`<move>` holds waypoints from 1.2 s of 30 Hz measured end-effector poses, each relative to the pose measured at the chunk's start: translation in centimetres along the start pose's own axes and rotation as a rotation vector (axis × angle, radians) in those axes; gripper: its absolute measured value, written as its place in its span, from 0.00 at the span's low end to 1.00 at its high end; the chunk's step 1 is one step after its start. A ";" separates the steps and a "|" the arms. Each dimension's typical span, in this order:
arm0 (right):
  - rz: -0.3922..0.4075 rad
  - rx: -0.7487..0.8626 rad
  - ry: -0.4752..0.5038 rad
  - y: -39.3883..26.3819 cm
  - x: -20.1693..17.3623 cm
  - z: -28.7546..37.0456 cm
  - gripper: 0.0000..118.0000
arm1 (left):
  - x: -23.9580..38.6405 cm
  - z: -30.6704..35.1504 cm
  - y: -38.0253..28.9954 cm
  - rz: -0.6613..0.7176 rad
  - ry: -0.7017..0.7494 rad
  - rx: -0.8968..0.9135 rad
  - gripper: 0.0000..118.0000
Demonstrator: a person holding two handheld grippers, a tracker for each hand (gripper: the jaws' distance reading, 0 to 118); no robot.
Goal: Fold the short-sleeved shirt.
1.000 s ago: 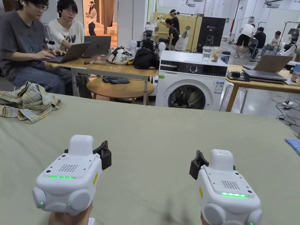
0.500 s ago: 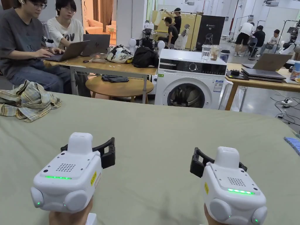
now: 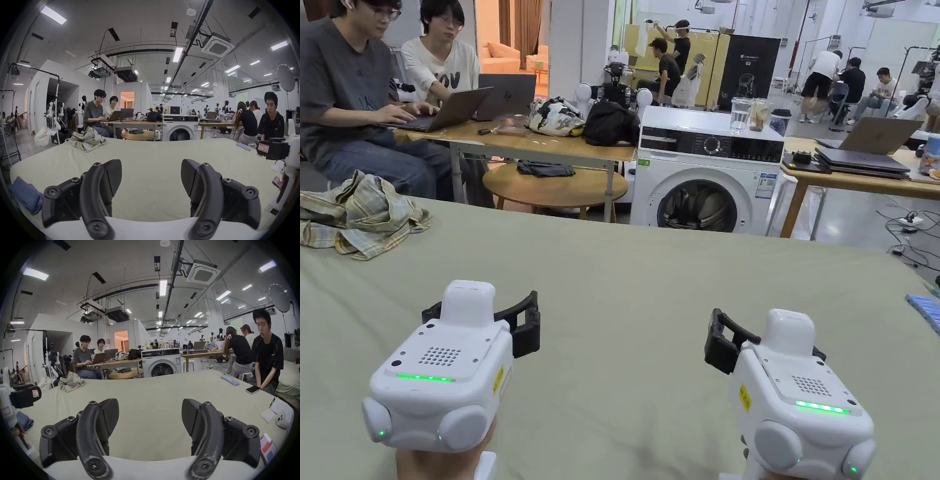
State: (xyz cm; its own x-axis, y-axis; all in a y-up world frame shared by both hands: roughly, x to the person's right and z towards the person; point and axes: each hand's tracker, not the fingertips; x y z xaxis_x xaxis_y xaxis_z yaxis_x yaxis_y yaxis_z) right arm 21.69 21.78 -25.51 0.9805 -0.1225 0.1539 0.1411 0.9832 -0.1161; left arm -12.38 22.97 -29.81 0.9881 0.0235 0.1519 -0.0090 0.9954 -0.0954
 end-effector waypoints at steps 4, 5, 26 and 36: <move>-0.029 -0.021 0.011 0.3 0.0 -0.2 0.69 | -0.2 0.2 -0.1 0.009 -0.010 0.001 0.64; -0.031 -0.024 0.007 0.3 0.0 -0.2 0.69 | -0.3 0.3 -0.1 0.006 -0.010 0.005 0.64; -0.085 -0.122 -0.093 1.1 -0.7 -1.8 0.77 | -0.1 -0.1 0.3 -0.008 0.013 0.001 0.64; -0.037 -0.111 -0.134 0.8 -1.1 -1.7 0.76 | -0.1 -0.5 0.2 0.002 0.015 -0.012 0.64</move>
State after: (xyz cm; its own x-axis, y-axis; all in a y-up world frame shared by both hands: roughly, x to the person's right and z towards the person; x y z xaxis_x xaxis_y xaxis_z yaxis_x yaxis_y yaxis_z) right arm 20.93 22.47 -27.48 0.9482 -0.1321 0.2889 0.1985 0.9565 -0.2140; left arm -12.41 23.10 -30.35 0.9903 0.0243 0.1370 -0.0096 0.9942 -0.1075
